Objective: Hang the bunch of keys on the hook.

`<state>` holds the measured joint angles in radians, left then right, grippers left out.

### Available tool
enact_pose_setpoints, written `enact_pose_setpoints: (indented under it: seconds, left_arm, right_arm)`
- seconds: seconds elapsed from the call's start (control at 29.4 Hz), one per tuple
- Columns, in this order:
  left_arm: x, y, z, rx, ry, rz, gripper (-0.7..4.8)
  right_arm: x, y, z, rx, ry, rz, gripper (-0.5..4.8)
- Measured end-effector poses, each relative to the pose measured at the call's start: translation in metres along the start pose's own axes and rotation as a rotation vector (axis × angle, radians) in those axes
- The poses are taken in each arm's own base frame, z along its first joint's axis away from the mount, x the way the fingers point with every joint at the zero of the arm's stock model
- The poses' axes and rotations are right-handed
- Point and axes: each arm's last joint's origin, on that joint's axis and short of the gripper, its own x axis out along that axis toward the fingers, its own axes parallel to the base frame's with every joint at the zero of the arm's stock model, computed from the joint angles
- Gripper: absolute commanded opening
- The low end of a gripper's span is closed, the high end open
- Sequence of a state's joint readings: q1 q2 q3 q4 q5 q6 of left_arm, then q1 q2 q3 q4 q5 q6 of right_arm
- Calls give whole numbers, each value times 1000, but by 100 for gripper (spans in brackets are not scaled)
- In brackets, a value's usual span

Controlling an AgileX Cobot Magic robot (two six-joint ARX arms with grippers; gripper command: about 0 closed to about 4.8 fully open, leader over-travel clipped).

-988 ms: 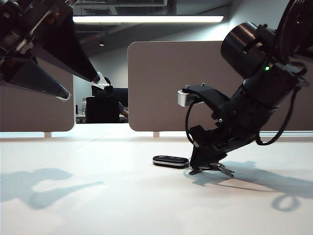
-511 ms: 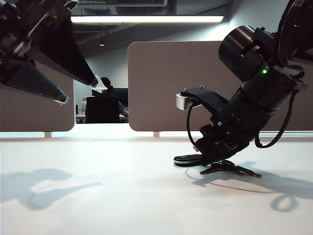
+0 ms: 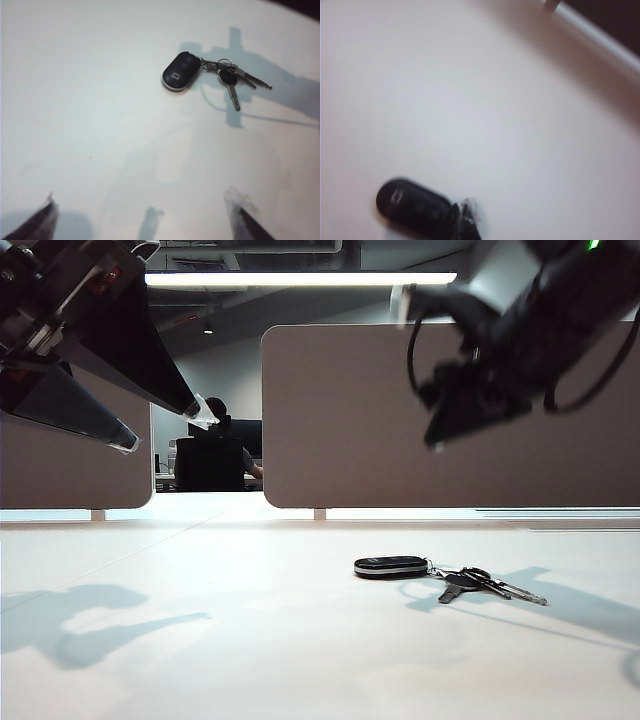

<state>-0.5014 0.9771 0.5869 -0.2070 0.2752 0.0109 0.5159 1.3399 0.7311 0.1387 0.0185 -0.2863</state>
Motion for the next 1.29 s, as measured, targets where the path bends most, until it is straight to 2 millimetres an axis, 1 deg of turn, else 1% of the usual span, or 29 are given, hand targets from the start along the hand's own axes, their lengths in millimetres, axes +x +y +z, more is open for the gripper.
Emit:
enact_pose_setpoints:
  seconds: [0.03,0.07,0.17,0.2,0.24,0.34,0.51,0.65,0.75,0.89,0.92,0.99,1.02,1.09,1.19,1.29]
  left_arm:
    - [0,0,0,0,0,0,479]
    - [0,0,0,0,0,0,479]
    - [0,0,0,0,0,0,479]
    - [0,0,0,0,1,0,479]
    - [0,0,-1,-2,6,0,479]
    - [0,0,-3,-7,26,0,479]
    - [0,0,-6,-16,55,-1,479]
    - [0,0,-8,-22,80,-1,479]
    - [0,0,-9,-26,93,-1,479]
    - [-1,0,-10,-29,101,-1,479]
    - [-1,0,-10,-29,102,-1,479]
    - [-1,0,-10,-29,102,-1,479]
    - [-1,0,-10,-29,102,-1,479]
    - [-1,0,-10,-29,102,-1,479]
    - [-1,0,-10,-30,105,-1,479]
    - [-1,0,-11,-32,115,-1,479]
  right_arm:
    - [-5,-1,4,1,-26,-9,1]
    - [-8,-2,7,1,-42,-15,26]
    - [-10,-4,7,4,-41,-24,211]
    - [-9,-4,5,5,-24,-21,250]
    - [-7,-4,2,6,-2,-16,255]
    - [2,-1,-8,8,70,2,253]
    - [22,5,-28,-2,184,36,252]
    - [37,9,-43,-11,268,15,252]
    - [42,10,-51,-20,318,-10,252]
    - [47,11,-56,-23,343,-13,248]
    - [48,11,-57,-23,344,-13,224]
    - [49,12,-58,-23,349,-11,89]
    - [50,12,-59,-23,352,-10,2]
    - [50,12,-60,-26,363,-8,-1]
    - [50,11,-56,-27,344,-20,-1]
    - [49,11,-57,-29,354,-18,-1]
